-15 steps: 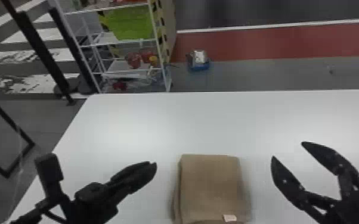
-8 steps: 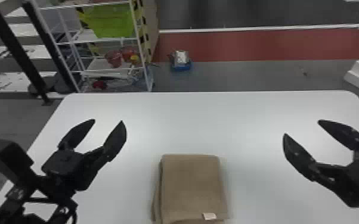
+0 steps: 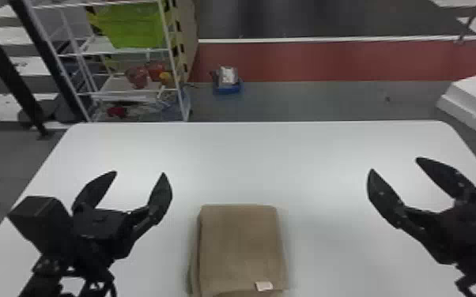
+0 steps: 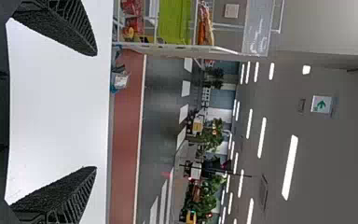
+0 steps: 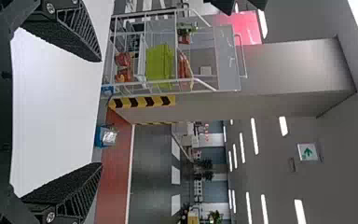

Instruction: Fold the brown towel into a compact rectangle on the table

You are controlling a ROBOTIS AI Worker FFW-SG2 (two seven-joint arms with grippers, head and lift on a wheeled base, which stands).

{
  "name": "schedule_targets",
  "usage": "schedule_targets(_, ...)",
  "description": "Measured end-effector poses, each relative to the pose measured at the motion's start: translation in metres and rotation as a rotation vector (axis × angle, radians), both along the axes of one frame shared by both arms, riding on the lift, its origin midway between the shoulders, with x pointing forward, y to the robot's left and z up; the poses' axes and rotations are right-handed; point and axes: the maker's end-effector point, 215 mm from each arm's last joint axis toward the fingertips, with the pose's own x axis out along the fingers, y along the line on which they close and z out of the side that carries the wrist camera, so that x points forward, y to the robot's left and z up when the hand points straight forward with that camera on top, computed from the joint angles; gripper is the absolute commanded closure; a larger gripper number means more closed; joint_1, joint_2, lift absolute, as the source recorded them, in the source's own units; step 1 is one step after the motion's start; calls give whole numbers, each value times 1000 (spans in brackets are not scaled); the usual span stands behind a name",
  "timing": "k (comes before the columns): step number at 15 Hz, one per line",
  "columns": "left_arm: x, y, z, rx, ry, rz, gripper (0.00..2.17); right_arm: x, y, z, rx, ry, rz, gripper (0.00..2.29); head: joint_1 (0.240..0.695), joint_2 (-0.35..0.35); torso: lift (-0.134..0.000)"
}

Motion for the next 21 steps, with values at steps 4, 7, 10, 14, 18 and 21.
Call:
schedule_targets(4, -5, -1, 9, 4, -39, 22, 19, -9, -11, -8, 4, -3, -47, 103, 695, 32, -123)
schedule_targets(7, -11, -9, 21, 8, -104, 29, 29, -14, -11, -4, 10, -19, -55, 107, 695, 20, -123)
schedule_targets(10, -13, -20, 28, 15, -167, 30, 29, -15, -11, -3, 3, -36, -56, 107, 695, 9, -123)
schedule_targets(14, -9, -38, 29, 46, -185, 17, 22, -16, -15, -12, -5, -32, -64, 107, 695, -23, -123)
schedule_targets(18, -7, -38, 27, 43, -177, 14, 22, -14, -15, -10, -6, -40, -65, 107, 695, -25, -123)
schedule_targets(21, -6, -36, 26, 43, -174, 17, 19, -12, -12, -11, -12, -41, -60, 107, 695, -18, -123)
